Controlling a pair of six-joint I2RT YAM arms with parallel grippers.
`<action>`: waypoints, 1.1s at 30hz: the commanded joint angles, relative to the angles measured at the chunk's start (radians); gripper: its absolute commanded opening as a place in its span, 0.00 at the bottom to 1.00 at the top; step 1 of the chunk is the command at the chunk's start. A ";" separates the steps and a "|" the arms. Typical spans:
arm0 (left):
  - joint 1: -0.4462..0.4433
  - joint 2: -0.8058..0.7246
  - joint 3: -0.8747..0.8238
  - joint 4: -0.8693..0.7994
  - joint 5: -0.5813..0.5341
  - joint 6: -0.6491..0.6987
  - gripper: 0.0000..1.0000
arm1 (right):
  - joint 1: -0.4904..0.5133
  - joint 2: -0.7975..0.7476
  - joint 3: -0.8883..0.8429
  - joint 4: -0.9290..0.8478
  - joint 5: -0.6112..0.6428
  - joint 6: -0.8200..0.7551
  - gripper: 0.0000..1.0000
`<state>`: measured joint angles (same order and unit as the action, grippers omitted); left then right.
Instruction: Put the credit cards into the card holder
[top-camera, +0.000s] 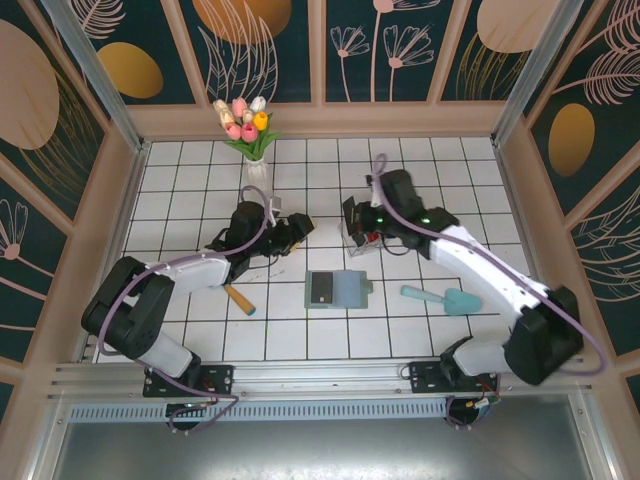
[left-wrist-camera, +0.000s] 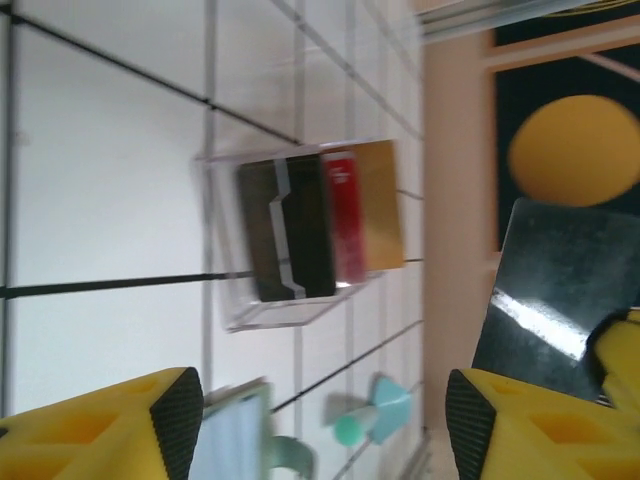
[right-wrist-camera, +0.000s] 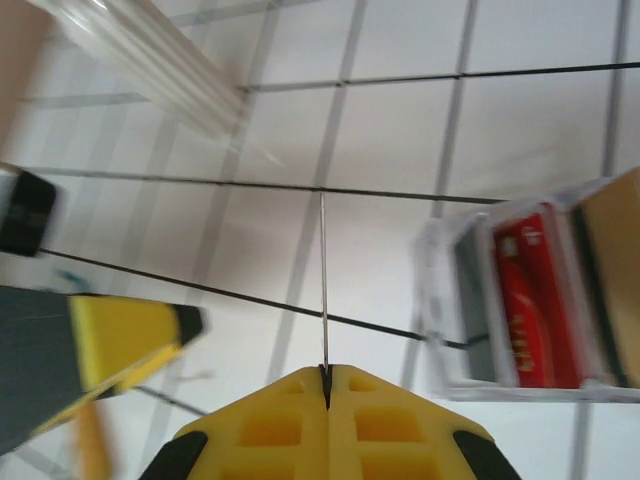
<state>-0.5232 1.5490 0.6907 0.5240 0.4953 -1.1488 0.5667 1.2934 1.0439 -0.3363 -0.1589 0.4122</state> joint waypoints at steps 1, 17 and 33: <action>0.002 -0.016 -0.011 0.271 0.135 -0.096 0.69 | -0.050 -0.067 -0.080 0.208 -0.346 0.126 0.00; -0.027 0.037 -0.008 0.621 0.300 -0.243 0.55 | -0.112 -0.100 -0.256 0.500 -0.547 0.347 0.01; -0.065 -0.026 -0.079 0.517 0.267 -0.184 0.21 | -0.110 -0.143 -0.492 0.747 -0.450 0.610 0.02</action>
<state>-0.5804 1.5715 0.6243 1.0065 0.7502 -1.3624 0.4583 1.1740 0.5900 0.3367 -0.6781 0.9485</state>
